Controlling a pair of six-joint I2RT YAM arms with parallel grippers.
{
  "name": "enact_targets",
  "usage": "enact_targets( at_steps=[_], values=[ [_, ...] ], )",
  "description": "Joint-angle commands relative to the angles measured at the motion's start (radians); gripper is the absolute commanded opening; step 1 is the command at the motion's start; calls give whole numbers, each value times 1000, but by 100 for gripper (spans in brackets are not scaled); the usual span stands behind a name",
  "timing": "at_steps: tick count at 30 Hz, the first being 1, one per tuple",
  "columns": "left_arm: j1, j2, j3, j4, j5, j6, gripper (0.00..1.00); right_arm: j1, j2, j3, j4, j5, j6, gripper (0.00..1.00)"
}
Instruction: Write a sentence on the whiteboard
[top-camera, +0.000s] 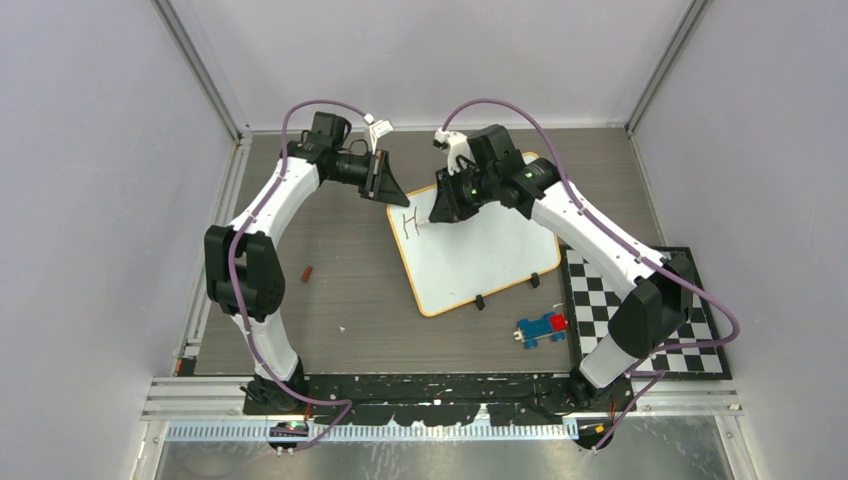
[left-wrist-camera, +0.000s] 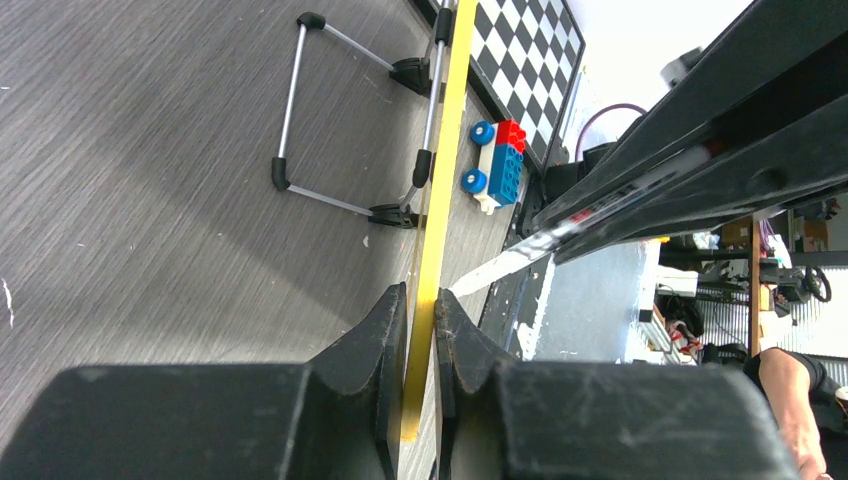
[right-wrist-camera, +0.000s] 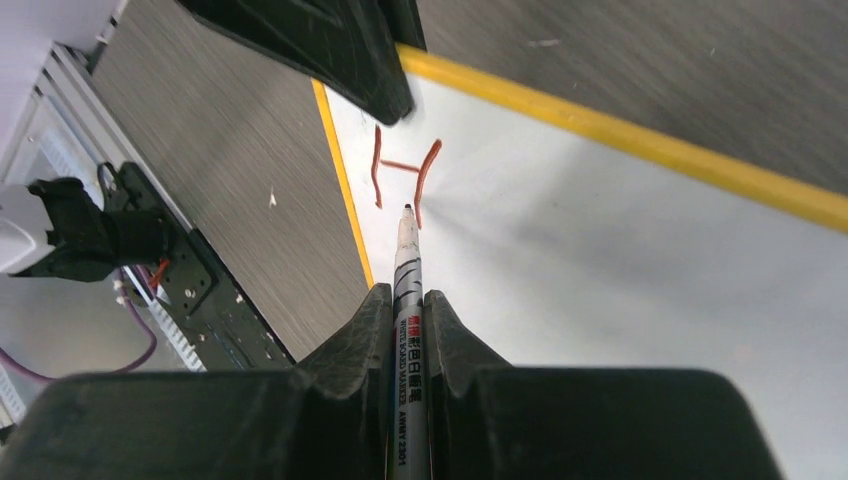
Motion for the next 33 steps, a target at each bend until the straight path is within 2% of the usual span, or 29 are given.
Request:
enact_targets(
  at_steps=[1, 8, 33],
  values=[
    [-2, -41, 1, -22, -16, -17, 0, -35, -58, 85, 21, -16, 17, 0],
    [-1, -42, 2, -21, -16, -18, 0, -39, -37, 77, 27, 37, 19, 0],
    [-1, -38, 0, -20, -14, -14, 0, -19, 24, 93, 24, 51, -4, 0]
  ],
)
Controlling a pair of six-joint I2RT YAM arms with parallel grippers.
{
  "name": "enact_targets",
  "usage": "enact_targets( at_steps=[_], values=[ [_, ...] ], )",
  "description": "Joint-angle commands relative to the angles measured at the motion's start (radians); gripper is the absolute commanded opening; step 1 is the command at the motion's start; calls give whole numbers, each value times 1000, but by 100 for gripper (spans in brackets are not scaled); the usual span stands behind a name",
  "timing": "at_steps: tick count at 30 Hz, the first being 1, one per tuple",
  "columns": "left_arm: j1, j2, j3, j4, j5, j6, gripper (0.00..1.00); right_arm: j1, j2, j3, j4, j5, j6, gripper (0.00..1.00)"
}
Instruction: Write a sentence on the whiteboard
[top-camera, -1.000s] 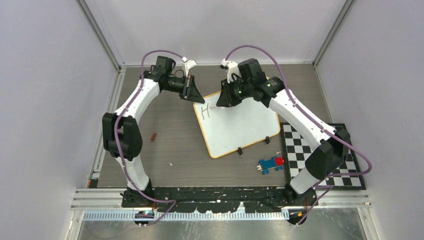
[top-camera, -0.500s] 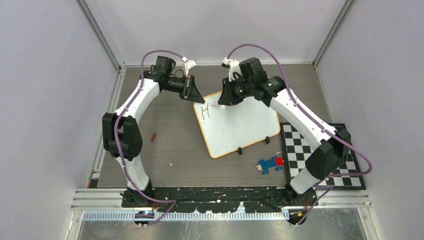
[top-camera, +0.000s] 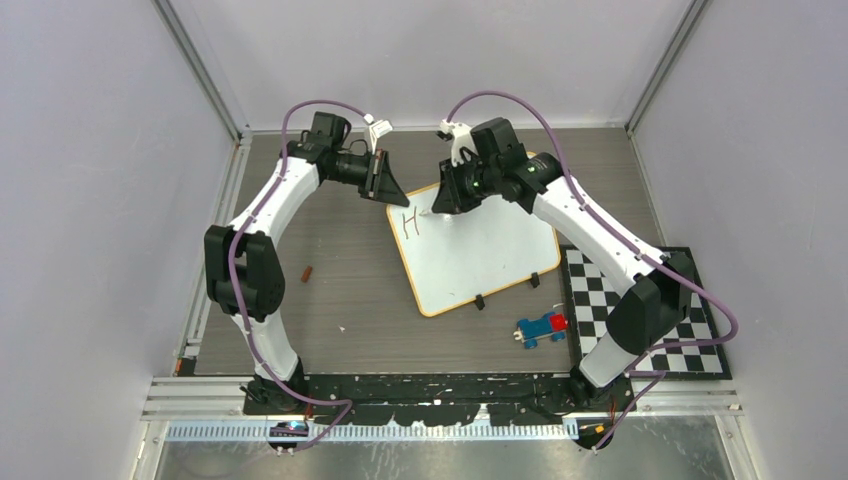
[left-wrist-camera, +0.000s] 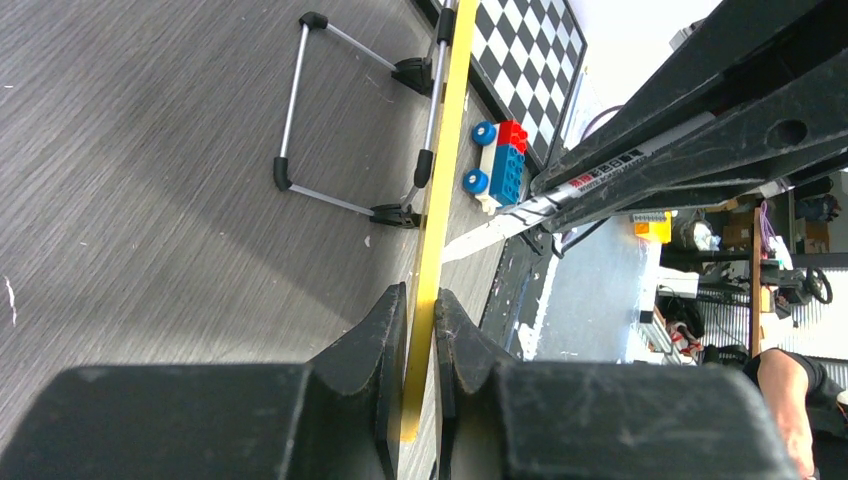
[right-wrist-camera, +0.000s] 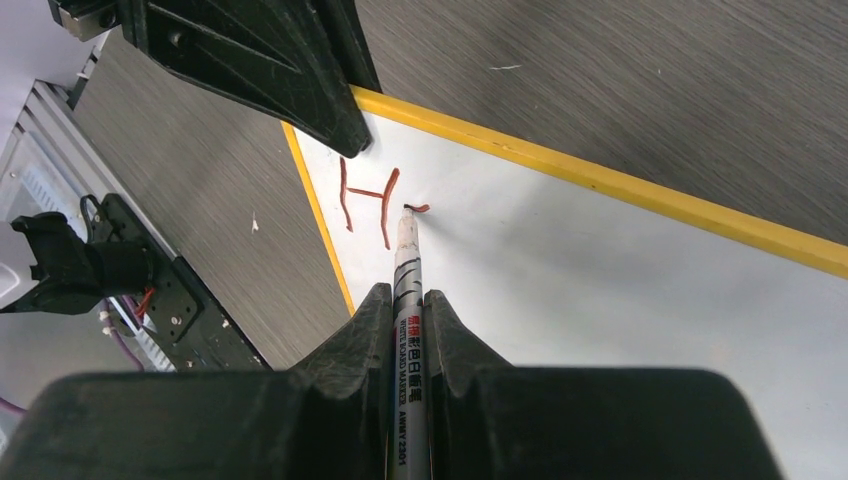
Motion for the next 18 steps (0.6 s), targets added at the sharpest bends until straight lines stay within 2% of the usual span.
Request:
enact_targets(
  at_steps=[1, 18],
  values=[
    [-1, -39, 0, -20, -11, -12, 0, 10, 7, 36, 22, 15, -13, 0],
    [-1, -36, 8, -30, -17, -8, 0, 13, -38, -43, -12, 40, -65, 0]
  ],
)
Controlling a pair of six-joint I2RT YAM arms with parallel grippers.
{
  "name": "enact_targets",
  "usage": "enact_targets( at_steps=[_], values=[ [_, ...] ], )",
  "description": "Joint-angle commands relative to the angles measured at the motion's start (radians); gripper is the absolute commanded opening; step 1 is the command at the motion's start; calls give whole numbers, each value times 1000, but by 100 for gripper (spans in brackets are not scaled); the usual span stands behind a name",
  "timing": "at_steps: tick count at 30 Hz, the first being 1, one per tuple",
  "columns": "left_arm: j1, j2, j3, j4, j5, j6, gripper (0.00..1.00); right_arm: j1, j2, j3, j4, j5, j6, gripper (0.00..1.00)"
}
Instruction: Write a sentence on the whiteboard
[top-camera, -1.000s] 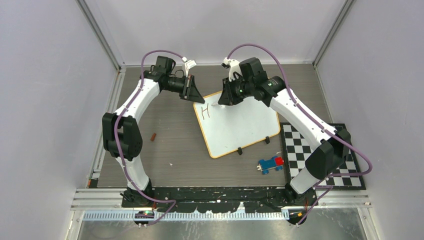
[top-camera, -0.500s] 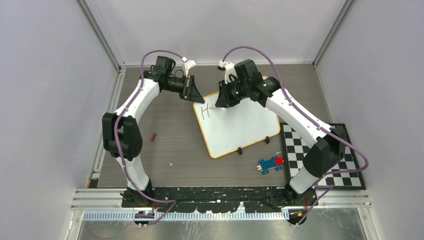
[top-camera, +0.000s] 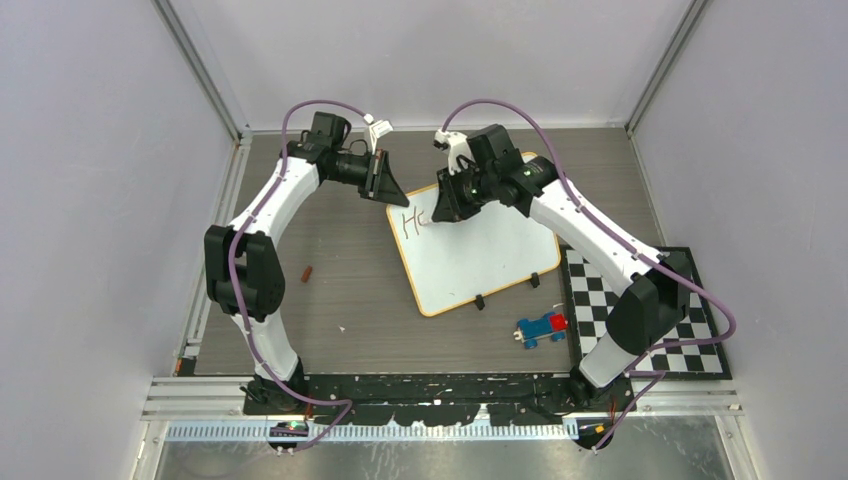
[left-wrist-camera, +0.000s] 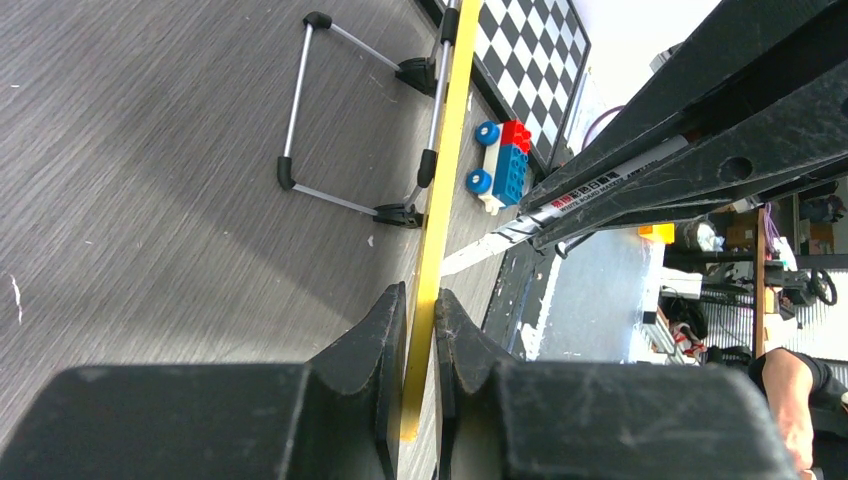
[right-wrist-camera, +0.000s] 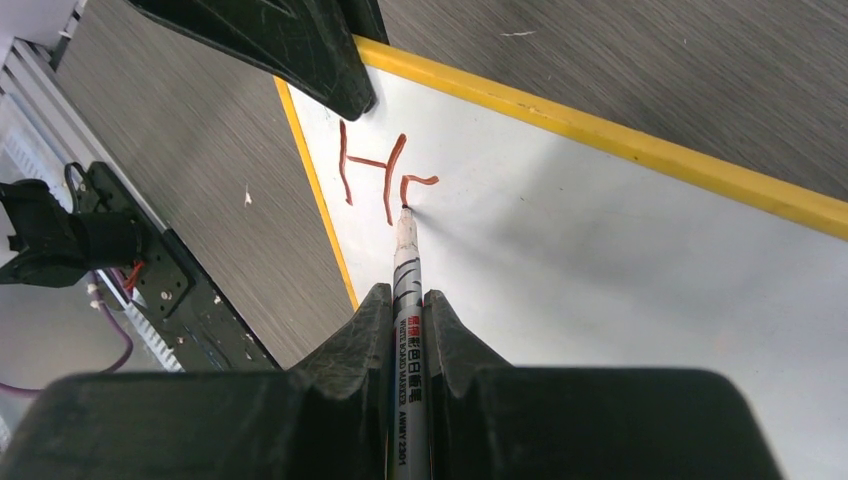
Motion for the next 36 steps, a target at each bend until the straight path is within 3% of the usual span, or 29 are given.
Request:
enact_targets(
  at_steps=[1, 36],
  values=[
    [-1, -37, 8, -30, -13, -12, 0, 0, -42, -13, -5, 54, -47, 0],
    [-4, -38, 2, -31, -11, -8, 0, 11, 28, 134, -20, 63, -49, 0]
  ],
)
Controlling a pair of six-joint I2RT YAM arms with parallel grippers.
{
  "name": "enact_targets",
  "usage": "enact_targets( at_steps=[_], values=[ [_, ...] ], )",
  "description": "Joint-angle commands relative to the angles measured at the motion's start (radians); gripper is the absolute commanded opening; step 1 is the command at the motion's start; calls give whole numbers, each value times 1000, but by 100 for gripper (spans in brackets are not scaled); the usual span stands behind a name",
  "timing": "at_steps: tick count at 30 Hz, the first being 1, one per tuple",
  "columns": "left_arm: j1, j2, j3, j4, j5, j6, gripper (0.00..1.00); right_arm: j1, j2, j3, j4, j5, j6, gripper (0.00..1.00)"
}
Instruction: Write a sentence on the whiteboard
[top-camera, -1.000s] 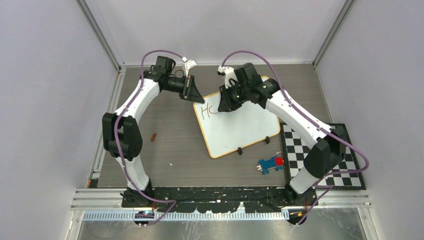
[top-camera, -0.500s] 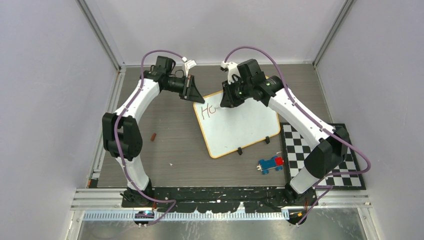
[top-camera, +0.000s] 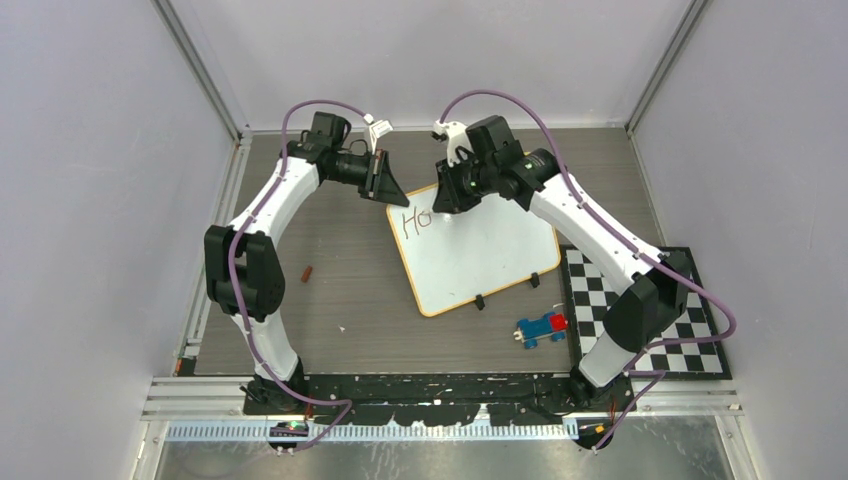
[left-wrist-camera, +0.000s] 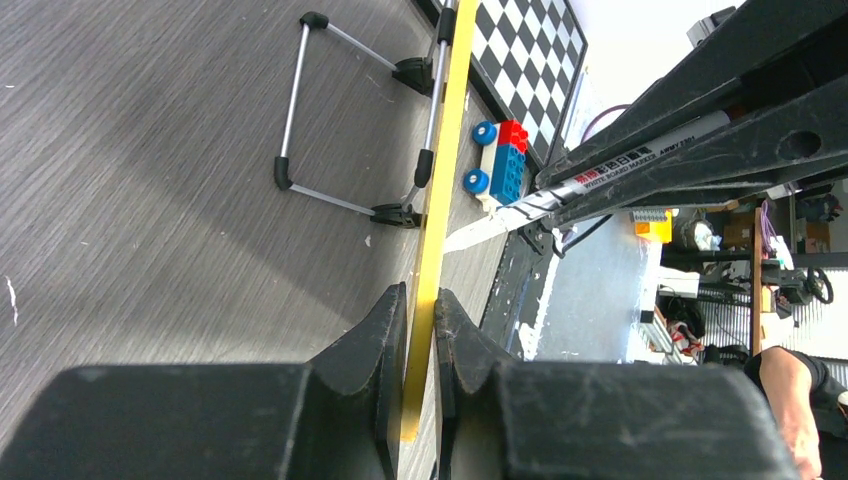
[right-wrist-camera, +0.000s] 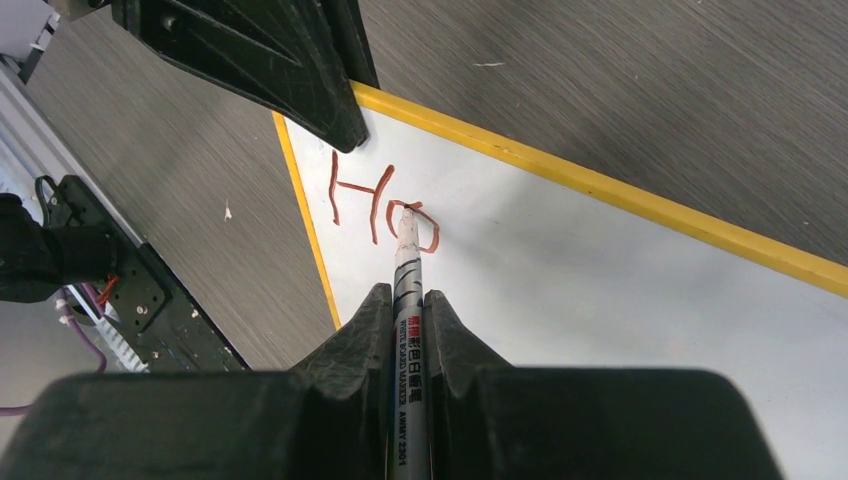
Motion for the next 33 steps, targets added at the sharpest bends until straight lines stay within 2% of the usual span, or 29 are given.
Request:
enact_targets(
  at_steps=[1, 13, 33],
  values=[
    [-4, -38, 2, -30, -16, -6, 0, 9, 10, 51, 27, 12, -1, 0],
    [-4, -36, 4, -33, -13, -4, 0, 8, -84, 32, -56, 16, -65, 0],
    [-10, -42, -1, -31, -15, -2, 0, -1, -4, 62, -29, 102, -87, 0]
  ],
)
